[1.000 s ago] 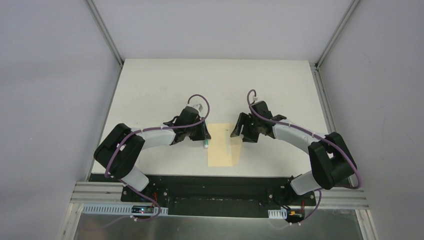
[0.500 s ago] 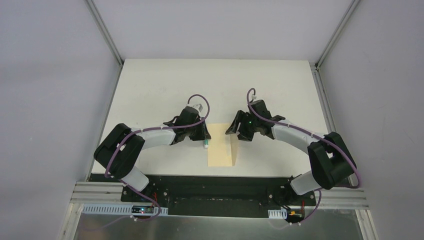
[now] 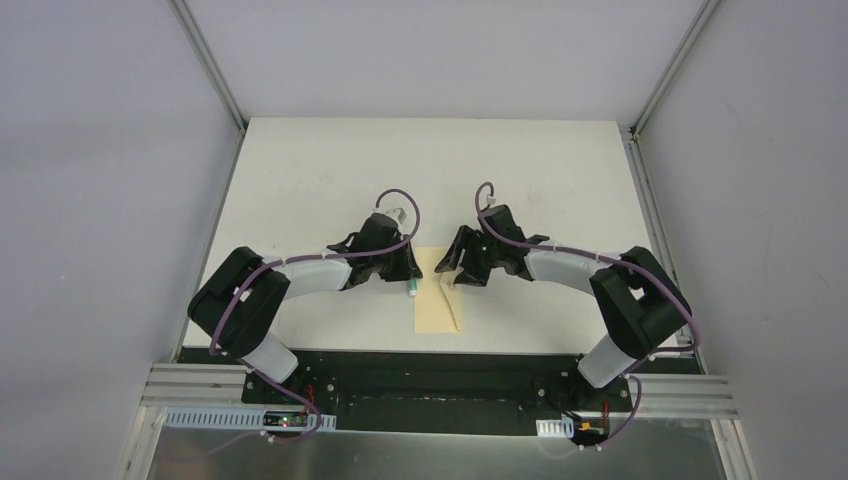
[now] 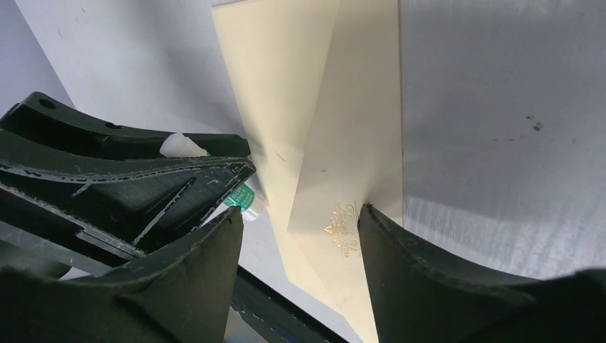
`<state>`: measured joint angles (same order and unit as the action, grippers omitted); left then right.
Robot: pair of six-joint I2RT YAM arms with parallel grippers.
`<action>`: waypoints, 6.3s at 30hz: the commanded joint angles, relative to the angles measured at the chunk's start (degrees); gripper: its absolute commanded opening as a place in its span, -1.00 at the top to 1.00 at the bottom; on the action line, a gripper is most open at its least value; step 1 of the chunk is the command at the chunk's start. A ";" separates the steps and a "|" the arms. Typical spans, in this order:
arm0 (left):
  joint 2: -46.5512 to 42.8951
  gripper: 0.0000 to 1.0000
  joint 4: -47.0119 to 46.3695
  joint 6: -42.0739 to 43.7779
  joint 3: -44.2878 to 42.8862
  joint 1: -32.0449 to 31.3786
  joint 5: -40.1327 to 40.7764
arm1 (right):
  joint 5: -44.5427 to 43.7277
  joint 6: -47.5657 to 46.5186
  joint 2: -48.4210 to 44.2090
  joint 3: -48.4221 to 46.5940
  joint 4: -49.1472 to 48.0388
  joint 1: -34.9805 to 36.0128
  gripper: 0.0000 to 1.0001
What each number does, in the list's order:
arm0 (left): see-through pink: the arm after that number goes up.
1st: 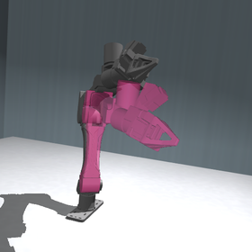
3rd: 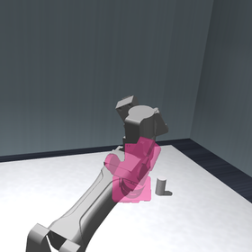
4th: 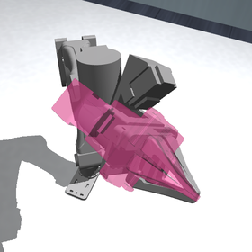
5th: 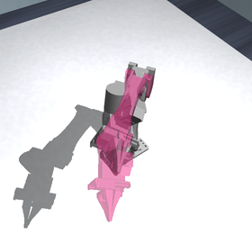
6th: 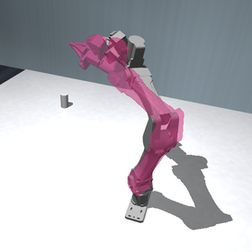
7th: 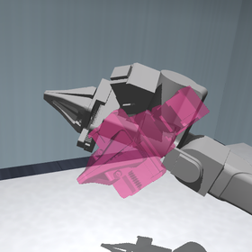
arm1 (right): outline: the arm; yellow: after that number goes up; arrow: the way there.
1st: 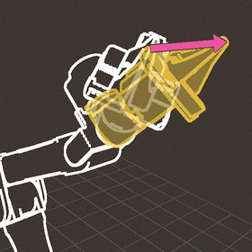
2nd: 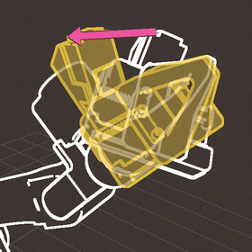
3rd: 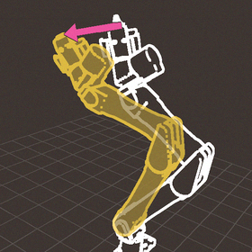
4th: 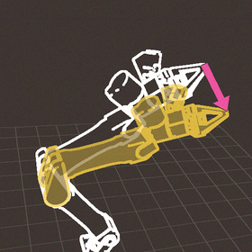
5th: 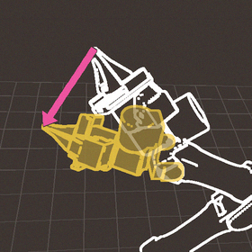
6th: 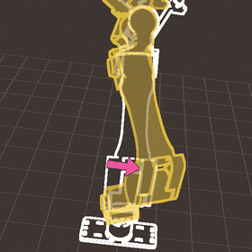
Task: Place the letter into the envelope and seal it
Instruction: Seal the envelope flap on the envelope.
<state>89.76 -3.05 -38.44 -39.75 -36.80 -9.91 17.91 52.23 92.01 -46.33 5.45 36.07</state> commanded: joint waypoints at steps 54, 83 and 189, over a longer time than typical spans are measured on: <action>3.77 1.00 -5.20 -0.67 -5.09 -0.65 -5.94 | -6.17 0.71 6.90 4.49 -8.53 2.42 1.00; 10.85 1.00 14.39 9.91 -12.62 0.94 -2.39 | -5.10 -1.20 8.14 -2.10 -4.14 -1.35 1.00; -7.28 1.00 6.42 -20.76 7.19 -5.90 18.95 | -6.92 -5.94 10.61 -10.72 7.24 10.07 0.82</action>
<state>82.74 0.95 -59.22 -34.28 -42.02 8.62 13.72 45.34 100.97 -55.81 14.41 45.63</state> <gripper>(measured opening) 0.239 0.088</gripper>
